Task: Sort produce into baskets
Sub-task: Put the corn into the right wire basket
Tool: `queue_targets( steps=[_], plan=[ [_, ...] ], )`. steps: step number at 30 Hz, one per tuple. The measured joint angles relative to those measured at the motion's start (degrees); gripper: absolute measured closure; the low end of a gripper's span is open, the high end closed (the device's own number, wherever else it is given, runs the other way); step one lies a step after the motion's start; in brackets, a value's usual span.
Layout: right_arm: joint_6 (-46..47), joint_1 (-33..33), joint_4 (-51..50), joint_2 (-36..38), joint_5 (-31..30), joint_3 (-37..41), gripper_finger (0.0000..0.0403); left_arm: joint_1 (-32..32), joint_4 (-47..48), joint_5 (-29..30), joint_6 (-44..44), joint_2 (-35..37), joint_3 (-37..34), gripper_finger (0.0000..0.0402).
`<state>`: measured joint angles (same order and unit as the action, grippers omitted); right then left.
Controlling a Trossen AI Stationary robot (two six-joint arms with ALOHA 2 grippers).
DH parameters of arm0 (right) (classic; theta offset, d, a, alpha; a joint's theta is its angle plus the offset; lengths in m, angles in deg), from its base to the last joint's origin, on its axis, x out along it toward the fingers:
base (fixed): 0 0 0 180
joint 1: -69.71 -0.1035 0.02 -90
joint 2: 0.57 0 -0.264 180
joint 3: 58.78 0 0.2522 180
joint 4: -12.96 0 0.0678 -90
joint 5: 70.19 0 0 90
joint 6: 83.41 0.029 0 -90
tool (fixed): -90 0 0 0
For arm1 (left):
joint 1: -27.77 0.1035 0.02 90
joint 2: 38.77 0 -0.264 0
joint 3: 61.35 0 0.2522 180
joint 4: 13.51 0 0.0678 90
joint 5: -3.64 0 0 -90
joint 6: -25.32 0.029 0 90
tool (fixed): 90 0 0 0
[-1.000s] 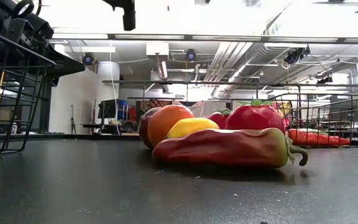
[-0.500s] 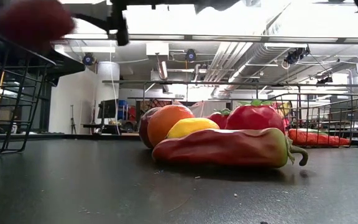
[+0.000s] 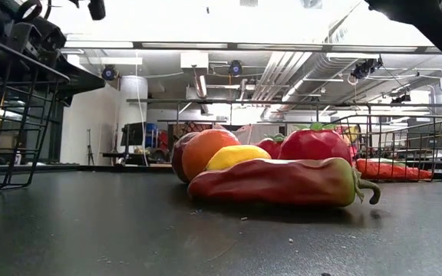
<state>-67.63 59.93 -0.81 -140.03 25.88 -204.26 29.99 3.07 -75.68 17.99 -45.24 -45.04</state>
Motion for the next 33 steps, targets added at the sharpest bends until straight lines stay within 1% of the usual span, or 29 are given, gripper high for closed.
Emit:
queue_targets(
  steps=[4,6,9,12,16,18,20,22,24,26,28,30,32,33],
  plan=[
    [-3.49,1.34,-6.22,4.5,-0.03,0.32,0.0071,0.01,0.02,-0.02,0.0,-0.16,0.02,0.0401],
    [-5.65,1.99,-11.36,6.73,-1.25,0.12,0.0071,0.01,-0.04,0.0,0.0,-0.15,0.02,0.0401],
    [-10.2,2.81,-24.12,9.02,-3.67,0.12,0.0071,0.01,-0.08,-0.02,0.0,-0.16,0.0,0.0401],
    [-13.1,3.47,-39.37,10.09,-6.14,0.35,0.0071,0.01,-0.05,-0.02,0.0,-0.14,0.02,0.0401],
    [-14.71,4.11,-55.79,10.85,-9.26,0.26,0.0071,0.0,-0.01,0.0,0.0,-0.14,0.02,0.0401],
    [-14.74,4.24,-61.14,10.78,-9.51,0.78,0.0071,0.0,-0.05,0.0,0.0,-0.12,0.0,0.0401],
    [-14.76,4.26,-61.9,11.45,-9.64,3.29,0.0071,0.01,-0.03,0.0,0.0,-0.12,0.0,0.0401],
    [-14.76,4.17,-60.94,14.03,-9.69,8.33,0.0071,0.01,-0.03,-0.01,0.0,-0.12,0.02,0.0401],
    [-14.13,4.27,-59.35,18.69,-11.64,15.48,0.0071,0.01,-0.02,-0.01,0.0,-0.12,0.0,0.0401],
    [-11.39,4.87,-57.03,25.02,-13.75,25.31,0.0071,0.01,-0.07,-0.02,0.0,-0.12,0.0,0.0401],
    [-6.01,5.76,-52.8,31.92,-16.28,35.98,0.0071,0.01,-0.05,-0.02,0.0,-0.12,0.02,0.0401],
    [4.02,6.77,-49.77,38.71,-19.3,45.56,0.0071,0.01,-0.05,-0.02,0.0,-0.12,0.0,0.0401],
    [18.07,8.15,-47.31,44.13,-20.75,52.89,0.0071,0.01,-0.03,-0.02,0.0,-0.12,0.01,0.0401],
    [25.78,8.96,-46.06,45.82,-20.49,55.87,0.0071,0.0,-0.05,-0.02,0.0,-0.12,0.0,0.0401]
  ],
)
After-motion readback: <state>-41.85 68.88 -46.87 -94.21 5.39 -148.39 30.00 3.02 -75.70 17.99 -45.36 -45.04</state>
